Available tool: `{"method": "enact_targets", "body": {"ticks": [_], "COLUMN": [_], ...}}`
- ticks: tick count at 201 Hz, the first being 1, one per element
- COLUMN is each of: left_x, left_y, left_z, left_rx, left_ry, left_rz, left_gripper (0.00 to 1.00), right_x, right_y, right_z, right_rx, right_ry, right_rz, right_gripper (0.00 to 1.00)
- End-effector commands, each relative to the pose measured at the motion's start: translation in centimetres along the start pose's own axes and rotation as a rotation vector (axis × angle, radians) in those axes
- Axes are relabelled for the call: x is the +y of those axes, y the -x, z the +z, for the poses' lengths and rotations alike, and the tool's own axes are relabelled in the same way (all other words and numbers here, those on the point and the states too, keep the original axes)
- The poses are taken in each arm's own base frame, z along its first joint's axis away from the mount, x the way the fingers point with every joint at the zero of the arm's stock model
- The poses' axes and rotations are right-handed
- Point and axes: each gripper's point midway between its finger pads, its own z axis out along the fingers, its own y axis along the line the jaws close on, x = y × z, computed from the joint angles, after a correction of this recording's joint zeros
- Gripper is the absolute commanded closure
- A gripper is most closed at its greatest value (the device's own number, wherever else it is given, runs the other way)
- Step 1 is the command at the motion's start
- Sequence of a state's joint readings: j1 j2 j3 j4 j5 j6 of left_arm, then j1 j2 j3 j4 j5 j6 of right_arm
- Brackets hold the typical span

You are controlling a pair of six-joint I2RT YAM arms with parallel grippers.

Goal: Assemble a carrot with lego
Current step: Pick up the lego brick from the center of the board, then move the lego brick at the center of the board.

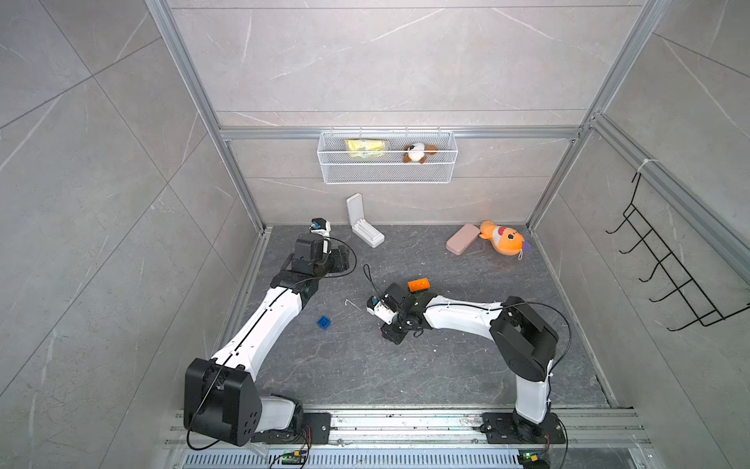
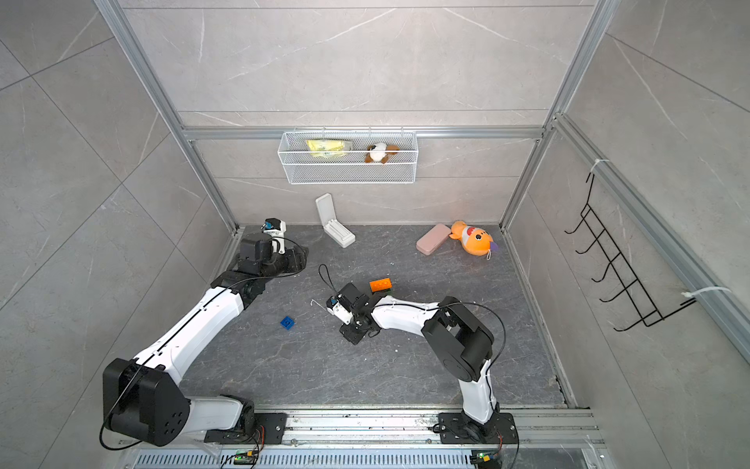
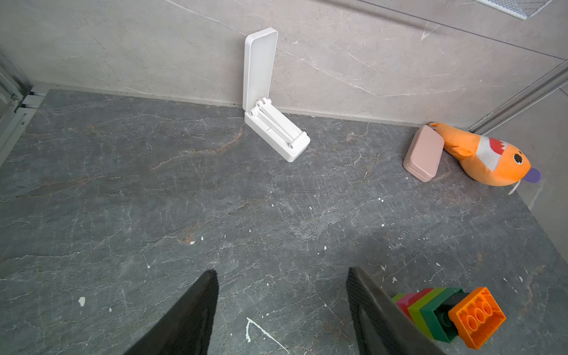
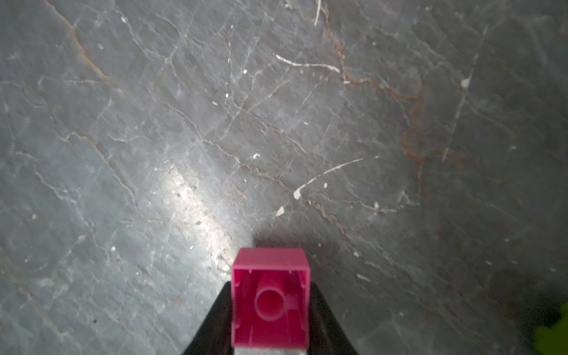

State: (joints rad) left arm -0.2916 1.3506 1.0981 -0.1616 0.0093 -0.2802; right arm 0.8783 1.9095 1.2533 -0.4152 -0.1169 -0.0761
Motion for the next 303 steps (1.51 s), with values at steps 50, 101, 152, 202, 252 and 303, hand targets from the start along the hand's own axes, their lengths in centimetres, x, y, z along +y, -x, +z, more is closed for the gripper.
{"method": "enact_targets", "body": {"ticks": [50, 101, 152, 202, 252, 303], "left_x": [-6.4, -12.1, -15.6, -18.2, -19.9, -20.7], "left_y": [-3.7, -10.3, -13.9, -14.6, -14.7, -16.1], "left_z": [0.0, 2.5, 5.5, 6.9, 7.7, 8.1], "left_rx": [-0.053, 0.0, 0.054, 0.035, 0.018, 0.047], "left_ry": [-0.259, -0.451, -0.538, -0.643, -0.729, -0.791], "left_rz": [0.191, 0.486, 0.646, 0.688, 0.722, 0.764], "left_gripper": [0.24, 0.19, 0.12, 0.09, 0.15, 0.2], "right_x": [-1.8, -8.0, -11.0, -11.2, -11.2, -11.3], "right_y": [-1.0, -2.5, -3.2, -3.7, -3.7, -3.8], "right_z": [-16.2, -22.2, -21.8, -21.9, -21.9, -21.8], "right_rx": [-0.219, -0.281, -0.276, -0.277, -0.274, -0.271], "right_ry": [0.096, 0.031, 0.046, 0.036, 0.034, 0.034], "right_rz": [0.134, 0.283, 0.391, 0.404, 0.408, 0.411], "right_gripper": [0.74, 0.75, 0.76, 0.76, 0.76, 0.76]}}
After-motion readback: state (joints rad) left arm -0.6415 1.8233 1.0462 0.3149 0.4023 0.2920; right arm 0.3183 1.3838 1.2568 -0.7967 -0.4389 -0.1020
